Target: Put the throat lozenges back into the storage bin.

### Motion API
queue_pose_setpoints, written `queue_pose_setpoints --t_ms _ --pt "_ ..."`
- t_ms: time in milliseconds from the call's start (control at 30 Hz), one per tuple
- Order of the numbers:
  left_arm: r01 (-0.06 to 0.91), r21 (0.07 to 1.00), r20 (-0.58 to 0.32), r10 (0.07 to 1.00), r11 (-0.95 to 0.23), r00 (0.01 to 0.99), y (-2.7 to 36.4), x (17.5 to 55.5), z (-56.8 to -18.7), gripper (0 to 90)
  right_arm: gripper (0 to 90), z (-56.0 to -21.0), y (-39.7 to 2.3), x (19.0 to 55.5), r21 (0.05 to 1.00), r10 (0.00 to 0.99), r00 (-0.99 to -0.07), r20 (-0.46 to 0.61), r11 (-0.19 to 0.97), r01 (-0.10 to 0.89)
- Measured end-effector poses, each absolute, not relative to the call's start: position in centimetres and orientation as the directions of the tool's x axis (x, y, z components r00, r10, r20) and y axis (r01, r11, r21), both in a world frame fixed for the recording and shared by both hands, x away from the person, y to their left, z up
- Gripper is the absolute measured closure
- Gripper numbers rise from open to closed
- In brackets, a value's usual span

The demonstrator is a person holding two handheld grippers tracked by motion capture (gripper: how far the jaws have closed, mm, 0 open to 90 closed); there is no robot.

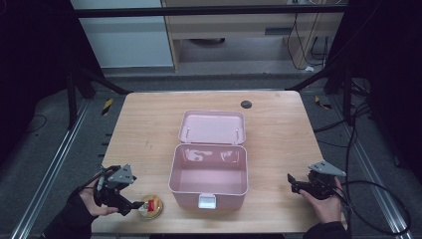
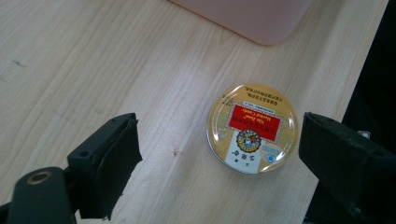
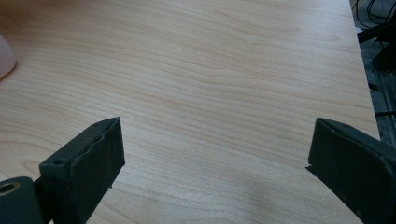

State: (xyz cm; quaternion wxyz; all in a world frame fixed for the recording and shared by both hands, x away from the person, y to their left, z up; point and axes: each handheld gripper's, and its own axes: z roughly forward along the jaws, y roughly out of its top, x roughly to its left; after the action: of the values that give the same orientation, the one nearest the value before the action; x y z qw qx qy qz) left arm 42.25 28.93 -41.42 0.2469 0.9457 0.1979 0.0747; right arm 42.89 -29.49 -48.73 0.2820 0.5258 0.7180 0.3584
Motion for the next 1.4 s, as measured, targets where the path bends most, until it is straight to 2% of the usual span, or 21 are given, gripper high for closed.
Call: queue_pose_setpoints --t_ms 467,867,1400 --pt "0.292 0.419 0.013 0.328 -0.859 0.945 27.2 42.2 -43.2 9.1 3.5 -48.8 -29.5 42.9 0.806 0.955 -0.294 -0.039 0.204 0.556" --pt "0.238 0.351 0.024 0.263 -0.905 0.964 25.8 42.3 -44.3 7.2 3.2 -48.9 -29.4 43.0 0.797 0.953 -0.300 -0.047 0.217 0.564" --pt "0.202 0.290 0.027 0.219 -0.935 0.975 24.6 42.5 -45.9 7.1 3.1 -49.1 -29.3 43.0 0.790 0.950 -0.308 -0.046 0.224 0.571"
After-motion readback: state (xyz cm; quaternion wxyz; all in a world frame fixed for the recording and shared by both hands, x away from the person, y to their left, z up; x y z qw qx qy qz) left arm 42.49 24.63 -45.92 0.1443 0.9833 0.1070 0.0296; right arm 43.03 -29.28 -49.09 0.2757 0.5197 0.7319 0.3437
